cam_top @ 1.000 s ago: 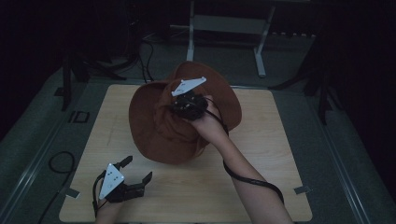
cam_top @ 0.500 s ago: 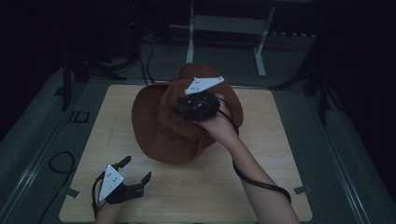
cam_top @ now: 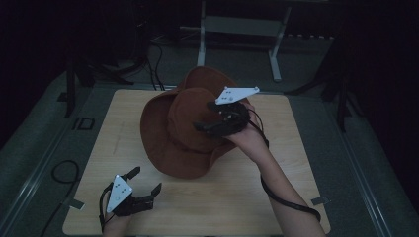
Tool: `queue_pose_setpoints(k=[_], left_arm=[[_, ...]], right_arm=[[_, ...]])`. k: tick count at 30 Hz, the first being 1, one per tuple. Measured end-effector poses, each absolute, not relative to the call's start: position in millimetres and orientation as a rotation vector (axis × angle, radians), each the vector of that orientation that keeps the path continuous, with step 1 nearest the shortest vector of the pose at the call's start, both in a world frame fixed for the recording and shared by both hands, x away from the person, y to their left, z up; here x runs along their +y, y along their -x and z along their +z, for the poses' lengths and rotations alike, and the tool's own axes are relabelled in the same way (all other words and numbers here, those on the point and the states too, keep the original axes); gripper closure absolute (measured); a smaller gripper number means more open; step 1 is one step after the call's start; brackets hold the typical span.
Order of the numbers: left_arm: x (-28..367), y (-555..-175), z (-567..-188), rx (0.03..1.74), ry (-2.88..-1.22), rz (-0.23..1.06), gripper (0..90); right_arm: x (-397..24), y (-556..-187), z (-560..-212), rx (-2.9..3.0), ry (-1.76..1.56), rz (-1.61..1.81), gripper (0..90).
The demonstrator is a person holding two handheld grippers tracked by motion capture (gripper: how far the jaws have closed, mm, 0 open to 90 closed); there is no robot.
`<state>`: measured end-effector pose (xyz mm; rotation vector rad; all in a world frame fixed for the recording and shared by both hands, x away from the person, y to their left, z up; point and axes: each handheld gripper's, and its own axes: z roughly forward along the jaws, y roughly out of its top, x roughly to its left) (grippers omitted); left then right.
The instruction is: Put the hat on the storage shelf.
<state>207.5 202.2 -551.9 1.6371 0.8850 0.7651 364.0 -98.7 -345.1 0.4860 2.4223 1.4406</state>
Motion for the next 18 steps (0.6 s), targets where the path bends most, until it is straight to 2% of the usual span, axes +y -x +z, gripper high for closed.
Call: queue_pose_setpoints(k=[3,18], left_arm=[[202,-208,-552,0.886,-1.635,0.762,11.2],[204,-209,-554,0.893,-1.643,0.758,11.2]], right_arm=[[-107,-358,-347,2.407,-0.465,1.450,14.0],[-168,-334,-365,2.329,-0.493,1.476,14.3]])
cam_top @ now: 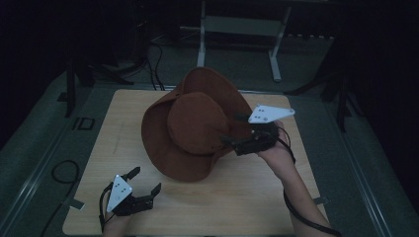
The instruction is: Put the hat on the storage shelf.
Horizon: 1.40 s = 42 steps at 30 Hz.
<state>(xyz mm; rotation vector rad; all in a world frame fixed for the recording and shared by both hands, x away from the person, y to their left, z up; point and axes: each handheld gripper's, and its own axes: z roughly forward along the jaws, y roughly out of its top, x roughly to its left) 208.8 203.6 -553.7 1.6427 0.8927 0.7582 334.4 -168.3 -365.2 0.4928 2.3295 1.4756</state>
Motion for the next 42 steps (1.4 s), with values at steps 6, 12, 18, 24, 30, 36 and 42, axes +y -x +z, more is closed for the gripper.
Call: queue_pose_setpoints(k=[6,12,18,24,30,36,42], left_arm=[[204,-209,-555,0.897,-1.641,0.765,11.2],[207,-211,-556,0.914,-1.638,0.762,11.2],[214,-212,-559,0.942,-1.631,0.782,11.2],[219,-212,-560,0.953,-1.630,0.800,11.2],[230,-207,-562,0.986,-1.635,0.828,11.2],[244,-203,-565,1.021,-1.622,0.845,11.2],[255,-204,-569,1.063,-1.609,0.836,11.3]], right_arm=[[-190,-325,-372,2.311,-0.500,1.482,14.3],[-216,-317,-379,2.280,-0.535,1.489,14.7],[-241,-312,-391,2.259,-0.589,1.475,14.6],[-264,-307,-407,2.232,-0.643,1.468,14.6],[-282,-308,-436,2.197,-0.705,1.453,14.1],[-298,-310,-468,2.182,-0.785,1.455,14.1],[-310,-310,-499,2.190,-0.868,1.407,14.2]])
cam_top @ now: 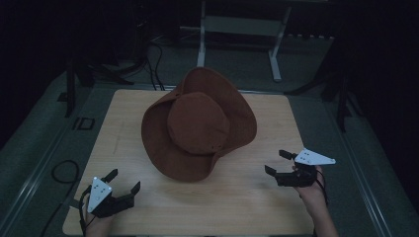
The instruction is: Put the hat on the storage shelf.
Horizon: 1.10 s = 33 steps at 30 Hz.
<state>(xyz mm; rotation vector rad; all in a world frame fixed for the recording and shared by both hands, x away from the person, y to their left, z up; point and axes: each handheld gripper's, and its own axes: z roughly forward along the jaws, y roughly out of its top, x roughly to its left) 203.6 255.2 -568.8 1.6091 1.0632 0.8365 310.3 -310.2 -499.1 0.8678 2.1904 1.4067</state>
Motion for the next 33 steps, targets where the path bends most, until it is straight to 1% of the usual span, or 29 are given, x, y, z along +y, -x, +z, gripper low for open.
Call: queue_pose_setpoints(k=[8,16,22,25,29,33], left_arm=[[258,-207,-572,1.082,-1.614,0.838,11.2],[260,-206,-573,1.089,-1.605,0.835,11.3],[264,-207,-572,1.107,-1.597,0.871,11.2],[266,-207,-573,1.123,-1.595,0.890,11.2],[271,-209,-574,1.158,-1.589,0.908,11.2],[273,-210,-575,1.177,-1.572,0.902,11.2]], right_arm=[[-332,-310,-533,2.164,-0.986,1.355,14.2],[-347,-307,-553,2.086,-1.086,1.335,13.7],[-358,-307,-560,1.993,-1.162,1.324,13.8],[-357,-308,-564,1.987,-1.164,1.261,13.8],[-357,-308,-565,1.964,-1.165,1.260,13.8],[-356,-308,-566,1.964,-1.160,1.249,13.8]])
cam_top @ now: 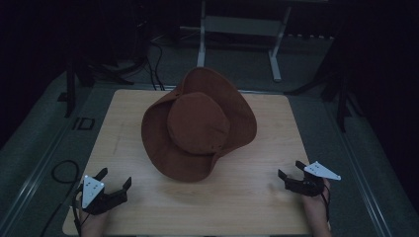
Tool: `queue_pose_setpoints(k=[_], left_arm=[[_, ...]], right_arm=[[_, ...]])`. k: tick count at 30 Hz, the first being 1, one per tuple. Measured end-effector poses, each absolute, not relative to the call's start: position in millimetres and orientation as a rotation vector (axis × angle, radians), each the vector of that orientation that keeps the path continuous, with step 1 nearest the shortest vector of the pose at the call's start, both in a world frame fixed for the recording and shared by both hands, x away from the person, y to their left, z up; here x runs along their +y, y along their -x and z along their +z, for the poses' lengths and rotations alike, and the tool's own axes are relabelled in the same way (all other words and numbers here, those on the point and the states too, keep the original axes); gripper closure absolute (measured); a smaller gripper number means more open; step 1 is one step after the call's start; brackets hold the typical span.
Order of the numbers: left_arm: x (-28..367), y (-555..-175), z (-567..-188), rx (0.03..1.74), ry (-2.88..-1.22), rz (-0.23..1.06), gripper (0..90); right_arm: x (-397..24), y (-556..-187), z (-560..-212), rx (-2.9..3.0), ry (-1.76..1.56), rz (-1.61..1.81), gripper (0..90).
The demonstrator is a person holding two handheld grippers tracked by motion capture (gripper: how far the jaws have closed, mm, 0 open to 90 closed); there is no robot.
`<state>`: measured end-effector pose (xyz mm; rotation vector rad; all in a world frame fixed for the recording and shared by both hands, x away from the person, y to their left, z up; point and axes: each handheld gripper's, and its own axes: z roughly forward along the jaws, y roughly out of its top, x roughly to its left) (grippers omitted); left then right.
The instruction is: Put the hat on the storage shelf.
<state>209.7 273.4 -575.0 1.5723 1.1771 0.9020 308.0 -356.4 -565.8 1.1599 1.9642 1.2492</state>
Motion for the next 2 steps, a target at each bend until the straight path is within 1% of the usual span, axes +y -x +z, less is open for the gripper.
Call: queue_pose_setpoints(k=[2], left_arm=[[273.4,-210.2,-575.4,1.180,-1.576,0.904,11.3]], right_arm=[[-356.2,-308.3,-566.5,1.963,-1.164,1.239,13.8]])
